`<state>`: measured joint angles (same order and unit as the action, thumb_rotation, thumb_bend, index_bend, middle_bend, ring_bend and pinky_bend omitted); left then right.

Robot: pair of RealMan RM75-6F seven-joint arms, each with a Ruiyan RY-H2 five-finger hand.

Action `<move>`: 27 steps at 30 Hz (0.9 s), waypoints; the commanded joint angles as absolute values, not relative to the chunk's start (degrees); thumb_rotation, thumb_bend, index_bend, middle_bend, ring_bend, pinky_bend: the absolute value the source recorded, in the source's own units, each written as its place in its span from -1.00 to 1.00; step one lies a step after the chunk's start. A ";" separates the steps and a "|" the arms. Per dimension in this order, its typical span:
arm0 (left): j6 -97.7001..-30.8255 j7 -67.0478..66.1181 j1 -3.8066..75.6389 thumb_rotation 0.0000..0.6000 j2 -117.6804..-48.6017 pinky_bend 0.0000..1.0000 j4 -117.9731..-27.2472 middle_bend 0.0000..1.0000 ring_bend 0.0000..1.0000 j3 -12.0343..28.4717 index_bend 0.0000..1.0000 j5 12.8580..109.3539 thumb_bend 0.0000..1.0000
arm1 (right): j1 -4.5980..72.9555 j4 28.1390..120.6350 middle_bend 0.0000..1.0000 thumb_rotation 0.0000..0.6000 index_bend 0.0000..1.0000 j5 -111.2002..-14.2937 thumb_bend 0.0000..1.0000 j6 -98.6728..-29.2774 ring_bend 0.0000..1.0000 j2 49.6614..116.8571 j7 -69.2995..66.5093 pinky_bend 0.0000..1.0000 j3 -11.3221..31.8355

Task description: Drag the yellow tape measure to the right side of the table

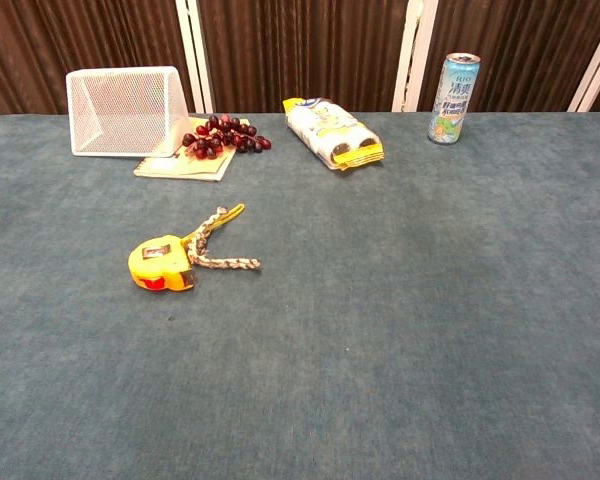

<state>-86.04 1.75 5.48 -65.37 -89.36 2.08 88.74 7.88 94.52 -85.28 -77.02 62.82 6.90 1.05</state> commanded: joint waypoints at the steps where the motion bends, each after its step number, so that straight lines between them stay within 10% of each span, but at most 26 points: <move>1: -87.80 -3.61 5.11 1.00 -67.07 -0.62 -87.75 -0.93 -1.00 3.15 -0.79 87.46 -0.24 | 7.93 94.03 -1.00 1.00 -1.00 -86.16 -1.00 -77.36 -1.00 62.89 6.55 -0.53 0.86; 12: -85.55 -5.67 4.91 1.00 -65.94 -0.62 -90.31 -0.87 -1.00 3.07 -0.67 84.31 -0.24 | 9.70 91.13 -0.94 1.00 -1.00 -90.73 -1.00 -77.28 -0.99 64.10 5.21 -0.42 0.39; 21: -83.74 -5.00 4.56 1.00 -64.40 -0.61 -92.41 -0.86 -1.00 3.27 -0.66 81.22 -0.23 | 19.64 90.00 0.28 1.00 -0.45 -102.59 -1.00 -79.55 -0.01 68.20 -8.23 0.70 4.60; 27: -83.34 -5.19 4.30 1.00 -63.51 -0.60 -93.65 -0.86 -1.00 3.17 -0.66 80.34 -0.24 | 25.97 95.08 0.50 1.00 -0.34 -103.02 -1.00 -70.25 0.17 66.85 -4.74 0.89 5.00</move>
